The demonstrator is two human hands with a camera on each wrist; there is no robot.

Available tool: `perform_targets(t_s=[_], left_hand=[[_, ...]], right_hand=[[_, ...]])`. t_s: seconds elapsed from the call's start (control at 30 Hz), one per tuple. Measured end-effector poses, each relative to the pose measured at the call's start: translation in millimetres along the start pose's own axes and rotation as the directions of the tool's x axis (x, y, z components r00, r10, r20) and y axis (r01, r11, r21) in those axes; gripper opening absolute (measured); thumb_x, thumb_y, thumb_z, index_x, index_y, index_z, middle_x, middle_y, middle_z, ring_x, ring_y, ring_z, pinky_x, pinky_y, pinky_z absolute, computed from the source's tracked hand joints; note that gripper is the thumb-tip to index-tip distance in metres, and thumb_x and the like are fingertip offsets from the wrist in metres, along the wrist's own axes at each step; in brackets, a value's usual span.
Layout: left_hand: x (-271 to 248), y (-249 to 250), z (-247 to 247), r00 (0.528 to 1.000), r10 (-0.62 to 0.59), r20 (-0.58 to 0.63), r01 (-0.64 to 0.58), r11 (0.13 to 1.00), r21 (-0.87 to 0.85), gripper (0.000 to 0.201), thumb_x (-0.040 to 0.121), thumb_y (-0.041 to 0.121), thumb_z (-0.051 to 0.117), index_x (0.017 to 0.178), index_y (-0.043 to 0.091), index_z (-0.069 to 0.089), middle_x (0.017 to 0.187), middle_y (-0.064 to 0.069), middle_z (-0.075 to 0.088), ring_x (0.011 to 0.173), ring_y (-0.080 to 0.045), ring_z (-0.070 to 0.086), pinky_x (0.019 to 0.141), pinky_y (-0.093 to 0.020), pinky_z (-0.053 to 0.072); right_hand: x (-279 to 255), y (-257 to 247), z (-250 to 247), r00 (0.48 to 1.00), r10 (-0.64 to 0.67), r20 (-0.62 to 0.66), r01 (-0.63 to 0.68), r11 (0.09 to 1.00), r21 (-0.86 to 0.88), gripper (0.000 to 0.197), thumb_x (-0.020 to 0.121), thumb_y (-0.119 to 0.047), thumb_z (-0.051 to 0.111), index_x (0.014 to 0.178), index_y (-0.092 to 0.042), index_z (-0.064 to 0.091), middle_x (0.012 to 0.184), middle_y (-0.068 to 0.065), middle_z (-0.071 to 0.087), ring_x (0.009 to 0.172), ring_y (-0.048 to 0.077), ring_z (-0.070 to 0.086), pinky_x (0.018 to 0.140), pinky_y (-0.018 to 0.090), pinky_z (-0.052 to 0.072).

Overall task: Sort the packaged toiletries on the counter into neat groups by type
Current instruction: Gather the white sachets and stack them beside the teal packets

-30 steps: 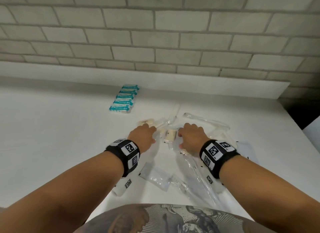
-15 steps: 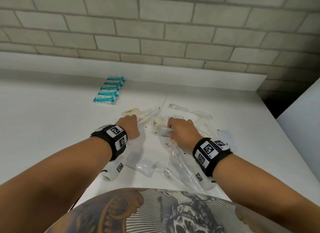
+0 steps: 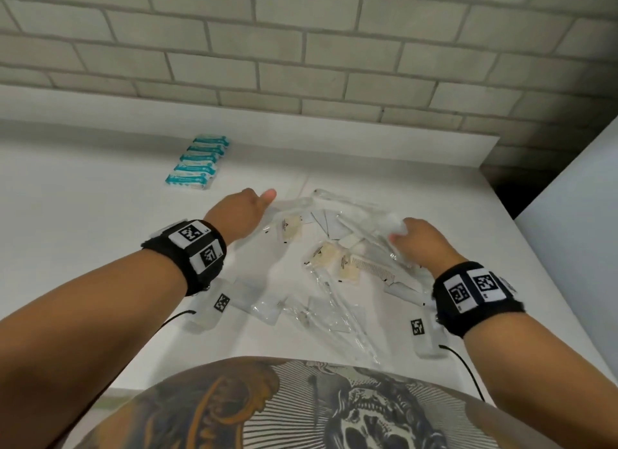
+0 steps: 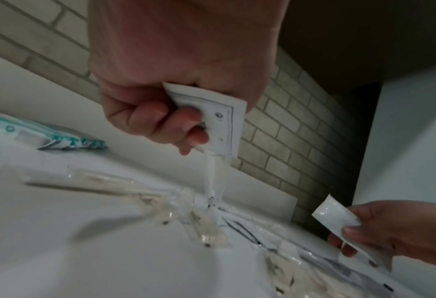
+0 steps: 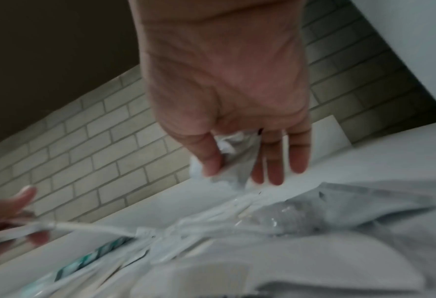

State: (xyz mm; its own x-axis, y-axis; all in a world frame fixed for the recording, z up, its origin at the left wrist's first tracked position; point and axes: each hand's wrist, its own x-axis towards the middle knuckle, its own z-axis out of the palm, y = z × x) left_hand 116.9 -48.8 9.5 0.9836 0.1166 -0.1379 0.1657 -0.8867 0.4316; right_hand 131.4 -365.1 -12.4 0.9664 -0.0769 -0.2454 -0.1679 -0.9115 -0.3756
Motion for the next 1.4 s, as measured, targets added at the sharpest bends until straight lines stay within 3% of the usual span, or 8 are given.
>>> perform_targets(t_s=[0.13,0.23,0.43,0.57,0.67,0.93,1.17,1.4], left_hand=[[-20.3,-7.8,-13.9,0.999,0.040,0.012,-0.039,0.999,-0.035,0.069,0.087,0.068,0.039,0.127,0.013,0.047,0.098,-0.005,0.061,0.078,-0.021,0.058,0.070,-0.031,0.040],[-37.6,-15.7,-14.0,0.951,0.145,0.273,-0.154,0.988,0.011,0.080,0.071,0.063,0.069,0.136,0.025,0.042,0.131,0.003,0.054,0.103,-0.017,0.058,0.079,-0.028,0.043],[-55.2,-25.2,23.5,0.822,0.070,0.566,-0.334,0.863,0.378,0.089,0.063,0.056,0.077,0.136,0.024,0.036,0.129,0.006,0.048,0.113,-0.016,0.047,0.094,-0.032,0.041],[-58.5,-28.7,29.2,0.847,0.093,0.523,-0.322,0.873,0.366,0.062,0.063,0.053,0.077,0.110,0.027,0.045,0.105,0.009,0.039,0.097,-0.012,0.044,0.076,-0.026,0.037],[-61.1,-29.8,31.6,0.866,0.071,0.496,-0.273,0.897,0.349,0.061,0.064,0.050,0.077,0.113,0.027,0.048,0.108,0.009,0.046,0.098,-0.013,0.050,0.079,-0.028,0.041],[-62.0,-12.5,26.1,0.911,0.087,0.403,-0.276,0.854,0.441,0.047,0.067,0.052,0.073,0.102,0.022,0.065,0.103,0.001,0.064,0.095,-0.019,0.059,0.084,-0.034,0.052],[-59.7,2.7,27.9,0.931,0.176,0.320,-0.287,0.894,0.345,0.058,0.079,0.059,0.062,0.127,0.027,0.053,0.120,-0.002,0.053,0.117,-0.025,0.043,0.098,-0.038,0.035],[-66.7,12.2,42.4,0.933,0.223,0.281,-0.268,0.954,0.133,0.028,0.086,0.041,0.063,0.090,0.018,0.046,0.084,0.003,0.052,0.082,-0.020,0.051,0.064,-0.029,0.034]], right_hand=[[8.3,23.4,-17.5,0.972,0.232,0.017,-0.230,0.969,-0.096,0.036,0.094,-0.017,0.045,0.123,0.001,0.055,0.128,0.022,0.055,0.113,0.036,0.055,0.090,0.038,0.044],[2.7,23.4,-15.8,0.971,0.213,0.112,-0.181,0.952,-0.246,0.036,0.096,-0.019,0.046,0.124,0.002,0.055,0.128,0.017,0.054,0.119,0.032,0.052,0.100,0.034,0.042],[7.1,3.9,5.9,0.967,0.193,0.166,-0.173,0.977,-0.124,0.057,0.077,-0.016,0.074,0.126,-0.007,0.047,0.117,0.012,0.059,0.102,0.029,0.061,0.080,0.033,0.052],[5.8,-0.4,10.6,0.989,0.141,0.047,-0.146,0.979,0.140,0.074,0.081,-0.001,0.066,0.141,-0.010,0.025,0.100,0.010,0.058,0.092,0.027,0.059,0.073,0.036,0.049],[-10.6,-12.0,1.1,0.989,-0.038,-0.142,0.062,0.983,0.173,0.041,0.087,-0.008,0.058,0.127,-0.012,0.047,0.088,0.004,0.059,0.080,0.024,0.059,0.064,0.030,0.045],[-93.9,-57.9,14.3,0.765,-0.311,0.564,0.422,0.903,-0.075,0.020,0.083,-0.019,0.065,0.102,-0.020,0.061,0.091,-0.002,0.059,0.079,0.019,0.058,0.058,0.024,0.045],[-88.2,-44.8,4.2,0.900,-0.258,0.351,0.371,0.877,-0.306,0.039,0.089,-0.019,0.059,0.127,-0.014,0.054,0.113,0.003,0.062,0.093,0.022,0.056,0.072,0.027,0.042],[-109.0,-42.1,43.1,0.848,-0.288,0.445,0.420,0.877,-0.233,0.073,0.075,-0.014,0.078,0.136,-0.021,0.038,0.129,0.002,0.045,0.099,0.026,0.058,0.074,0.032,0.046]])
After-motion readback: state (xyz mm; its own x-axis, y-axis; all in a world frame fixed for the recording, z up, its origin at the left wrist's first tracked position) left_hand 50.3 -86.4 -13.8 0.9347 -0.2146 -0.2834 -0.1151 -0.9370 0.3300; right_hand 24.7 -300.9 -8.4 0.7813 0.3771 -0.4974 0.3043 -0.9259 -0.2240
